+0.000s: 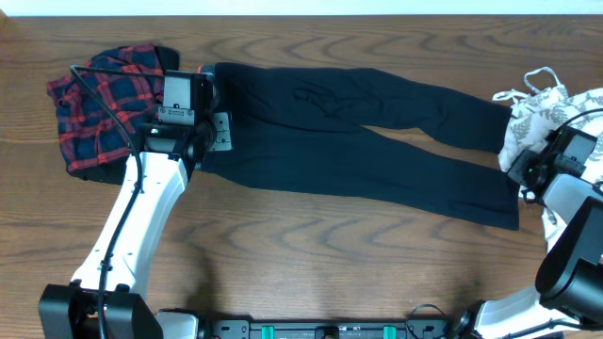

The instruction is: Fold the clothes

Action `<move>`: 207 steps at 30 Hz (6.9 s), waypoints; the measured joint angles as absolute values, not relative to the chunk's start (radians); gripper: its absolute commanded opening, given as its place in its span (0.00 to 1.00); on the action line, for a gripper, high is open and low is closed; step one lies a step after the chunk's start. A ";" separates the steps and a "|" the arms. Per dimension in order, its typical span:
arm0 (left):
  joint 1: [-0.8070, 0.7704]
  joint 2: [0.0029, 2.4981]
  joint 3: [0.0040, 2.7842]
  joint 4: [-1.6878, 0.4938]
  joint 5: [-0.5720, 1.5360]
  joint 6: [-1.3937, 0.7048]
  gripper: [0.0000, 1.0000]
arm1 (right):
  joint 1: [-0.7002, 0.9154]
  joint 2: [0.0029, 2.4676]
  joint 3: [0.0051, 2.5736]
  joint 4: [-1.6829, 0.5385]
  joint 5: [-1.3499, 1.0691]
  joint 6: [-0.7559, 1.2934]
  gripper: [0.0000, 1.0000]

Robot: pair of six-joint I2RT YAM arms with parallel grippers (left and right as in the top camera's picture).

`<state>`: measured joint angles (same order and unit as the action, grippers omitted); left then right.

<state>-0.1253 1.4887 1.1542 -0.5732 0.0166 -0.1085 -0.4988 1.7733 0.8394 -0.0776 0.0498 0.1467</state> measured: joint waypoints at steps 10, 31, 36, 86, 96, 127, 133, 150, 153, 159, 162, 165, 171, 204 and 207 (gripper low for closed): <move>-0.125 1.489 1.154 -0.573 0.017 -0.109 0.59 | -0.685 1.782 0.855 -0.104 0.074 0.209 0.12; -0.125 1.489 1.154 -0.576 0.017 -0.109 0.60 | -0.556 1.711 0.921 -0.168 -0.501 0.220 0.58; -0.125 1.490 1.151 -0.547 0.017 -0.109 0.59 | -0.511 1.706 0.925 -0.171 -0.485 0.220 0.63; -0.125 1.648 1.147 -0.572 0.080 -0.131 0.73 | -0.380 2.022 0.975 0.266 -0.263 0.205 0.11; -0.125 1.648 1.147 -0.542 0.080 -0.131 0.73 | -0.417 2.036 1.035 0.190 -0.228 0.226 0.20; 0.084 1.683 1.376 -0.431 0.234 -0.211 0.98 | -0.455 1.657 1.052 -0.472 -0.418 0.190 0.99; 0.092 1.825 1.795 -0.743 0.266 -0.202 0.98 | -0.456 1.517 1.052 -0.539 -0.409 0.190 0.99; 0.209 2.440 2.160 -0.876 0.678 -0.081 0.98 | -0.456 1.462 1.052 -0.665 -0.385 0.155 0.99; 0.214 2.450 2.160 -0.843 0.701 -0.057 0.98 | -0.456 1.462 1.052 -0.674 -0.385 0.144 0.99; 0.204 2.455 2.165 -0.761 0.735 -0.036 0.98 | -0.456 1.462 1.052 -0.692 -0.385 0.133 0.99; 0.202 2.472 2.166 -0.728 0.739 -0.028 0.98 | -0.456 1.462 1.052 -0.699 -0.385 0.131 0.99; 0.202 2.502 2.166 -0.702 0.742 -0.026 0.98 | -0.456 1.462 1.052 -0.704 -0.385 0.128 0.99; 0.197 2.555 2.166 -0.664 0.744 -0.026 0.98 | -0.456 1.462 1.052 -0.720 -0.386 0.128 0.99; 0.209 2.594 2.168 -0.701 0.858 -0.091 0.27 | -0.456 1.462 1.052 -0.721 -0.386 0.125 0.98; 0.220 2.594 2.168 -0.701 0.853 -0.093 0.27 | -0.456 1.462 1.052 -0.721 -0.386 0.125 0.97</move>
<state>0.2195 2.5942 2.1681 -0.7006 0.8528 -0.0929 -0.4564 1.4620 1.0515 -0.7212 -0.3859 0.1246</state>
